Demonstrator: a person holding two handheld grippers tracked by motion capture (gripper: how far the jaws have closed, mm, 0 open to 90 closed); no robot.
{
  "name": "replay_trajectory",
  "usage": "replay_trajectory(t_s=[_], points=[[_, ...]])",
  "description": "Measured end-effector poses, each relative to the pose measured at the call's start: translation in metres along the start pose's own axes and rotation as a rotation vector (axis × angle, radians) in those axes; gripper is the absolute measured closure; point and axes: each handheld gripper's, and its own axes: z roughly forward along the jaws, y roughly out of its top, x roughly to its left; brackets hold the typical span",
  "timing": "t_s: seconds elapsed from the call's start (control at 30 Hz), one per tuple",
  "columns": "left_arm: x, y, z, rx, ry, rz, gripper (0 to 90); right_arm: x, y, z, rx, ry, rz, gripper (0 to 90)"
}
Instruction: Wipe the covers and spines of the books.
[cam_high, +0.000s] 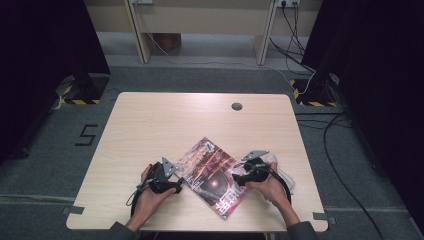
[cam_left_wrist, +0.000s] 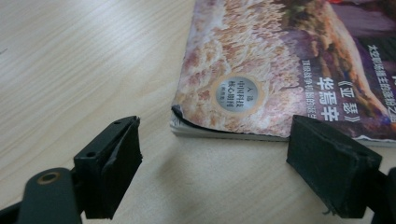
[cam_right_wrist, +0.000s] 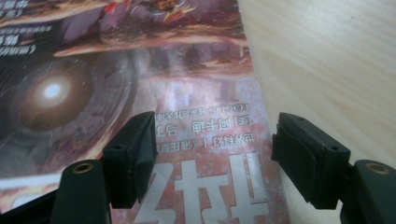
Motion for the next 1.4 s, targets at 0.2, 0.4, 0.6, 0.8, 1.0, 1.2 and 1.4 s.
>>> replay_trajectory(t_s=[0.2, 0.4, 0.6, 0.8, 1.0, 1.2, 1.4], points=[[-0.005, -0.001, -0.003, 0.000, -0.010, 0.005, 20.1, 0.013, -0.012, -0.008, -0.007, -0.012, -0.014, 30.7], [-0.029, -0.009, -0.021, 0.012, -0.114, 0.033, 18.3, 0.018, -0.017, -0.012, -0.015, -0.006, -0.015, 30.5], [-0.043, -0.007, -0.021, 0.000, -0.131, 0.069, 18.4, 0.024, -0.022, -0.015, -0.017, 0.010, -0.023, 30.5], [-0.038, -0.008, -0.021, 0.001, -0.120, 0.053, 17.7, 0.033, -0.029, -0.019, -0.016, 0.030, -0.019, 30.5], [-0.035, -0.008, -0.019, 0.005, -0.124, 0.044, 15.9, 0.030, -0.031, -0.021, -0.024, 0.040, 0.004, 34.8], [-0.035, -0.008, -0.019, 0.008, -0.128, 0.037, 14.6, 0.019, -0.021, -0.011, -0.070, 0.040, 0.072, 37.0], [-0.034, -0.008, -0.018, 0.013, -0.133, 0.033, 13.9, 0.013, -0.007, 0.002, -0.086, 0.056, 0.085, 38.5]])
